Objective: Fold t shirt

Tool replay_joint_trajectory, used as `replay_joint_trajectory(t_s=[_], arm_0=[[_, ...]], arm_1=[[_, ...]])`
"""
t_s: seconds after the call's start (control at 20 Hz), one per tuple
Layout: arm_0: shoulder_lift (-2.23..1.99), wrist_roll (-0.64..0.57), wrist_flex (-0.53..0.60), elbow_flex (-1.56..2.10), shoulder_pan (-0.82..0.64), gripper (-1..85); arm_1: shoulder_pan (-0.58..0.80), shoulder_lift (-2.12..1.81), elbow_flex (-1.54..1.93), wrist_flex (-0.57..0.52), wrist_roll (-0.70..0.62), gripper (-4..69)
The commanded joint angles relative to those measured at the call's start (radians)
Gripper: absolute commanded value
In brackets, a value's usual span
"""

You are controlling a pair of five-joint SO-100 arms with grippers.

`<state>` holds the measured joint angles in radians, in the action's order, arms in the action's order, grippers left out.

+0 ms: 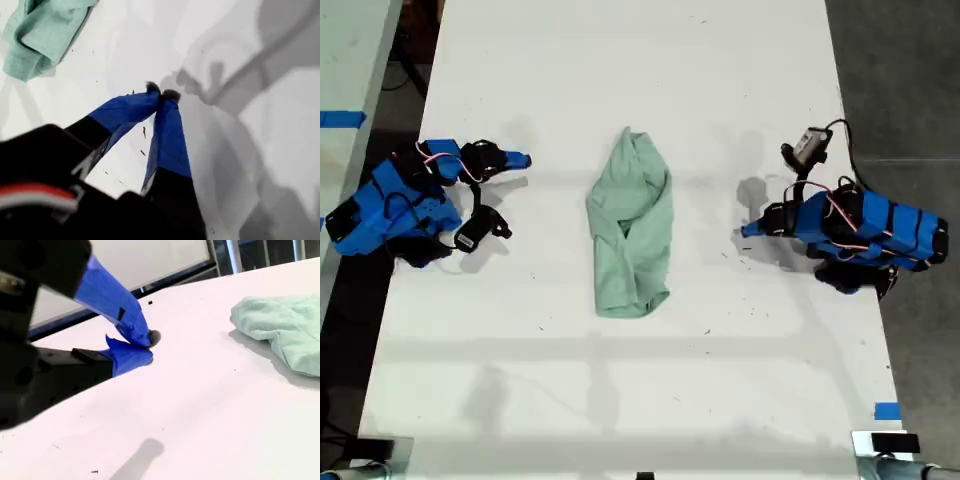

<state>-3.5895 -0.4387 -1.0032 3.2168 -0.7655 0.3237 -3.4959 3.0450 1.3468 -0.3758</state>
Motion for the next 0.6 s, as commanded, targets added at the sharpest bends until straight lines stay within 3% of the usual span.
replay_joint_trajectory(t_s=[0.0, 0.55], arm_0=[[-0.009, 0.031, 0.012, 0.011, 0.003, -0.4], [-0.009, 0.038, 0.011, 0.012, 0.006, -0.4]], arm_1=[[-0.006, -0.012, 0.054, 0.002, -0.006, 1.6], [0.031, -0.012, 0.054, 0.002, -0.032, 1.6]])
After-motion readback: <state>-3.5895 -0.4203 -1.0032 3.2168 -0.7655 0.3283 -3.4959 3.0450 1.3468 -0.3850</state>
